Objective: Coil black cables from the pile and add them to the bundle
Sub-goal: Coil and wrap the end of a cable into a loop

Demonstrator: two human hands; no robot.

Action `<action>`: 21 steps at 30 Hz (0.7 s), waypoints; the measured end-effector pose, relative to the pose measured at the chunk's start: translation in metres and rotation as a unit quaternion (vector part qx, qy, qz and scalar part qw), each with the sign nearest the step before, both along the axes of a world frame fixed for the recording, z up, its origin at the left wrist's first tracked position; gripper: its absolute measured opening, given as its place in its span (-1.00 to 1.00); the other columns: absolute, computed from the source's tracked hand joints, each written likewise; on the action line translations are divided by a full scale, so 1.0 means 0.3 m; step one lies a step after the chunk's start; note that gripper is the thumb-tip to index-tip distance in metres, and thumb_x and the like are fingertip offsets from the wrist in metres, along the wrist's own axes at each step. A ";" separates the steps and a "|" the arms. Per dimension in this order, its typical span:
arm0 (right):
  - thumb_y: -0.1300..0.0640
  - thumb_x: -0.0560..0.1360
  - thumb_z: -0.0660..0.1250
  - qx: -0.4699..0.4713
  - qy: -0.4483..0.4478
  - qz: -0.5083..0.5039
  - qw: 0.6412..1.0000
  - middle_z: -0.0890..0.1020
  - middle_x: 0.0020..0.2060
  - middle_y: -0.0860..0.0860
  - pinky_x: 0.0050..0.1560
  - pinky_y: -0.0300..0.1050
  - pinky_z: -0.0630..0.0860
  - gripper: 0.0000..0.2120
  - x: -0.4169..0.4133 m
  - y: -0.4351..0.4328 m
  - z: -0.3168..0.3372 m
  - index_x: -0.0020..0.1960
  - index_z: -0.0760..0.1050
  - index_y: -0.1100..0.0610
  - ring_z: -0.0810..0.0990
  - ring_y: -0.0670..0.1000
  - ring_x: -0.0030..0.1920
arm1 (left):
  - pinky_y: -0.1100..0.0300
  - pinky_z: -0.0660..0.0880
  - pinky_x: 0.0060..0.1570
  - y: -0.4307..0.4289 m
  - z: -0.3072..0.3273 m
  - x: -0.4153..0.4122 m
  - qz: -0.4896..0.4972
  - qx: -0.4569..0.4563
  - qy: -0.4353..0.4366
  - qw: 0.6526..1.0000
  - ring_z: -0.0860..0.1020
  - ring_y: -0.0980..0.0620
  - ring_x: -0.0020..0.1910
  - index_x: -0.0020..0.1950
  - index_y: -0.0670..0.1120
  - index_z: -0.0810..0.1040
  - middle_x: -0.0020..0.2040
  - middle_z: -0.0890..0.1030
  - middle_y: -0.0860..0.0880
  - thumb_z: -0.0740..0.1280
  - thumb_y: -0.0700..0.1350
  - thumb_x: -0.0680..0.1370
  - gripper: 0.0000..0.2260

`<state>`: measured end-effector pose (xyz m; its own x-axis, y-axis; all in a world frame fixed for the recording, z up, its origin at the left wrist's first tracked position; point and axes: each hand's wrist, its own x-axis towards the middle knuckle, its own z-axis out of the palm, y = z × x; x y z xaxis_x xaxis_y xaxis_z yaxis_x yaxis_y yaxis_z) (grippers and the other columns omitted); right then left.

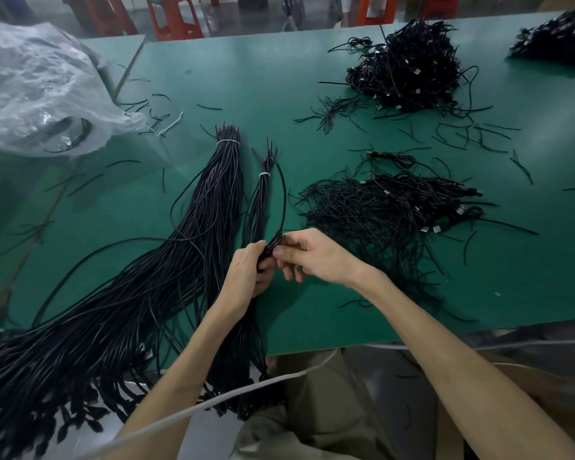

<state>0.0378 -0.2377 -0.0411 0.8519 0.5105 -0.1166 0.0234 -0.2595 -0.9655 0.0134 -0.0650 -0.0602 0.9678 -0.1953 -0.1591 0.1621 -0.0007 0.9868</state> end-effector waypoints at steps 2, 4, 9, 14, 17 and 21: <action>0.15 0.68 0.28 0.005 -0.028 -0.024 0.999 0.61 -0.36 0.10 -0.33 -0.13 0.47 -0.72 -0.015 0.009 -0.014 -0.14 0.54 0.28 0.55 0.13 -0.36 | 0.28 0.04 -0.59 0.000 -0.002 0.001 0.004 -0.005 0.002 1.000 0.08 0.12 -0.56 -0.44 0.08 0.30 -0.51 0.18 0.11 0.10 0.08 0.59 -0.62; 0.10 0.68 0.29 -0.001 -0.064 -0.059 0.996 0.59 -0.39 0.08 -0.33 -0.13 0.47 -0.71 -0.040 0.023 -0.029 -0.16 0.55 0.23 0.53 0.08 -0.38 | 0.27 0.04 -0.59 0.000 -0.003 0.001 0.014 -0.007 0.008 1.000 0.09 0.12 -0.56 -0.45 0.08 0.32 -0.51 0.18 0.12 0.11 0.10 0.58 -0.61; 0.08 0.68 0.26 -0.032 -0.172 -0.135 0.975 0.52 -0.44 -0.04 -0.34 -0.08 0.42 -0.72 -0.101 0.055 -0.051 -0.19 0.50 0.11 0.48 0.03 -0.41 | 0.19 0.05 -0.55 -0.003 -0.004 -0.002 0.025 0.008 -0.007 1.000 0.12 0.07 -0.53 -0.44 0.06 0.37 -0.49 0.22 0.07 0.12 0.09 0.64 -0.56; 0.06 0.70 0.20 -0.143 -0.273 -0.145 0.940 0.45 -0.35 -0.17 -0.30 -0.11 0.39 -0.73 -0.132 0.076 -0.040 -0.16 0.42 0.10 0.43 -0.08 -0.36 | 0.20 0.24 -0.59 -0.005 0.003 -0.002 0.028 0.025 -0.056 0.998 0.28 -0.01 -0.55 -0.22 -0.18 0.41 -0.46 0.35 -0.06 0.08 -0.02 0.76 -0.58; 0.06 0.70 0.20 -0.142 -0.253 -0.163 0.943 0.53 -0.35 -0.09 -0.31 0.00 0.42 -0.71 -0.121 0.058 -0.029 -0.17 0.43 0.13 0.45 -0.04 -0.37 | 0.19 0.32 -0.58 0.005 0.020 -0.003 -0.005 0.039 -0.055 0.998 0.39 -0.05 -0.54 -0.21 -0.15 0.49 -0.43 0.46 -0.10 0.10 0.04 0.76 -0.56; 0.07 0.70 0.24 -0.103 -0.214 -0.154 0.959 0.44 -0.45 -0.10 -0.37 -0.19 0.29 -0.67 -0.100 0.001 -0.013 -0.19 0.46 0.19 0.38 -0.09 -0.44 | 0.20 0.35 -0.49 0.032 0.048 -0.003 -0.086 0.065 -0.064 0.992 0.37 -0.05 -0.50 -0.23 -0.09 0.54 -0.40 0.47 -0.08 0.12 0.04 0.75 -0.56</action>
<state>0.0077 -0.2375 -0.0449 0.9510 0.2302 0.2066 0.2979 -0.5024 -0.8117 0.0125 -0.0555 -0.0457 0.9357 -0.3455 -0.0709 0.0211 -0.1459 0.9891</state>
